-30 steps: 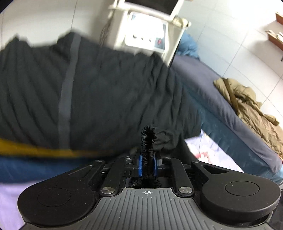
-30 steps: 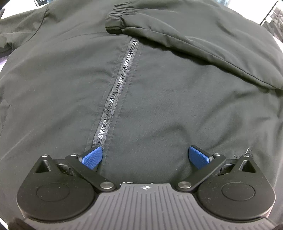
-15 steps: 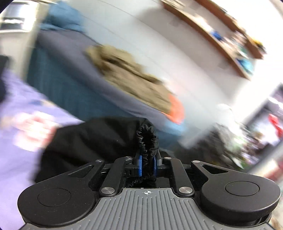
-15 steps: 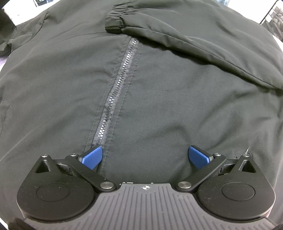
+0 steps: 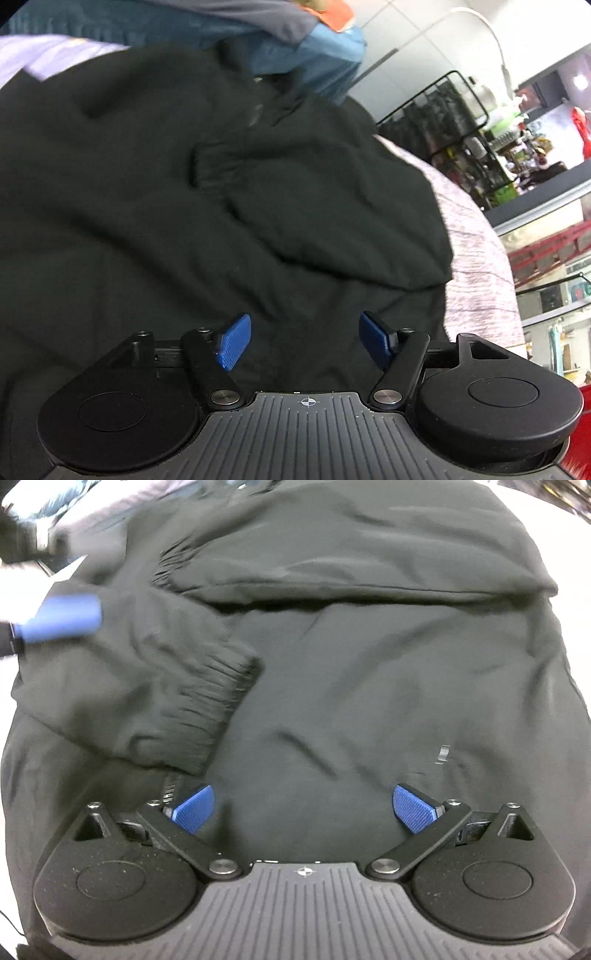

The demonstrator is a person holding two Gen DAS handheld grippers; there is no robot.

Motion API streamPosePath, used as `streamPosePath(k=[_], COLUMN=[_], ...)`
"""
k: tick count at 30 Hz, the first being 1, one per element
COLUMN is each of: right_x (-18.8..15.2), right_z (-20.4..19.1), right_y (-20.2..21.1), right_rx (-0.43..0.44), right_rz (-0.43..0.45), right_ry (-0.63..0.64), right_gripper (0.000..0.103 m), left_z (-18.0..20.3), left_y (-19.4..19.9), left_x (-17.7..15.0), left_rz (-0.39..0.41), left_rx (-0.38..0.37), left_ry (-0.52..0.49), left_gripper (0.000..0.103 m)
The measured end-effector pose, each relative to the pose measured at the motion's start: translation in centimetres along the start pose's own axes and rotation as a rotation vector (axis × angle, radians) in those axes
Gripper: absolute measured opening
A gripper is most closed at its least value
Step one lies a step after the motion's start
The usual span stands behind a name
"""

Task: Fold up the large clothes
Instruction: 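Fold the held sleeve across the jacket front and open the left gripper, then grasp the folded sleeve cuff with the right gripper, then pull the cuff to straighten the sleeve and open the right gripper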

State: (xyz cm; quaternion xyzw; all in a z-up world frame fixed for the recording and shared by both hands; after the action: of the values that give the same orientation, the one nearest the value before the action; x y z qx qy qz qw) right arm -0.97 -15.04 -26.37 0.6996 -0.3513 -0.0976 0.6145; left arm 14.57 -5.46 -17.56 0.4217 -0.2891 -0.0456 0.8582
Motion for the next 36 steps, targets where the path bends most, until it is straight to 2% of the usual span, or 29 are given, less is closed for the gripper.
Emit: streamPosePath(k=[2, 5, 9, 12, 15, 17, 18, 19, 20, 23, 25, 28, 30, 32, 36], right_x=[0.4, 1.3, 3.6, 5.2, 5.3, 5.5, 5.5, 5.5, 5.5, 6.1, 7.0, 9.7, 11.9, 14.3, 17.3], right_z=[0.7, 0.9, -0.7, -2.9, -3.9, -4.6, -5.0, -5.5, -6.1, -9.0, -11.6, -14.5, -15.2, -14.8, -11.3], right_y=[0.4, 0.9, 1.2, -0.1, -2.8, -3.1, -3.1, -3.2, -3.4, -1.2, 1.7, 6.7, 8.2, 7.7, 4.5], right_rx=[0.034, 0.083, 0.242, 0.306, 0.272, 0.295, 0.31, 0.309, 0.298, 0.39, 0.416, 0.384, 0.301, 0.236, 0.161], right_rz=[0.003, 0.017, 0.045, 0.023, -0.025, 0.012, 0.022, 0.012, 0.003, 0.019, 0.101, 0.304, 0.388, 0.403, 0.317], right_ry=[-0.036, -0.105, -0.18, -0.224, -0.286, -0.311, -0.308, -0.296, -0.279, -0.188, -0.052, 0.182, 0.316, 0.364, 0.275], right_gripper=[0.103, 0.102, 0.095, 0.094, 0.083, 0.076, 0.053, 0.037, 0.033, 0.029, 0.029, 0.029, 0.029, 0.028, 0.028], left_z=[-1.3, -4.1, -9.3, -12.8, -15.8, -17.3, -18.0, -18.5, -19.1, -20.6, -22.0, -24.1, -25.2, -26.2, -28.1], left_y=[1.2, 3.3, 7.0, 9.6, 11.7, 12.3, 12.7, 12.8, 12.9, 13.2, 13.5, 13.8, 13.1, 12.0, 9.2], left_x=[-0.7, -1.9, -3.6, -4.5, -4.9, -4.6, -4.5, -4.1, -3.7, -1.9, -0.2, 3.0, 5.4, 7.5, 9.8], left_rz=[0.008, 0.021, 0.054, 0.079, 0.104, 0.118, 0.129, 0.14, 0.151, 0.179, 0.206, 0.249, 0.254, 0.25, 0.222], left_rx=[0.012, 0.078, 0.168, 0.225, 0.275, 0.299, 0.306, 0.312, 0.317, 0.333, 0.342, 0.347, 0.343, 0.344, 0.308], left_ry=[0.013, 0.034, 0.134, 0.207, 0.247, 0.269, 0.281, 0.292, 0.3, 0.311, 0.321, 0.339, 0.336, 0.328, 0.353], left_gripper=[0.103, 0.103, 0.103, 0.103, 0.103, 0.103, 0.103, 0.103, 0.103, 0.103, 0.103, 0.103, 0.103, 0.103, 0.103])
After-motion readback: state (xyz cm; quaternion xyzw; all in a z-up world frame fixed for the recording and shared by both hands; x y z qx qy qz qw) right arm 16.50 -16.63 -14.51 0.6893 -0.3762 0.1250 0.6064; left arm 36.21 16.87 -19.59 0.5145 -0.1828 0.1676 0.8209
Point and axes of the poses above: each gripper's, at about its wrist camera, not at the fingertips, and y roughly against the way its jaws point, z to its right, x to its top, the point moved 8 cm from there along -y, roughly the way its jaws point, and after that the axes turned 13 degrees about -y, right-handed, at the moved point
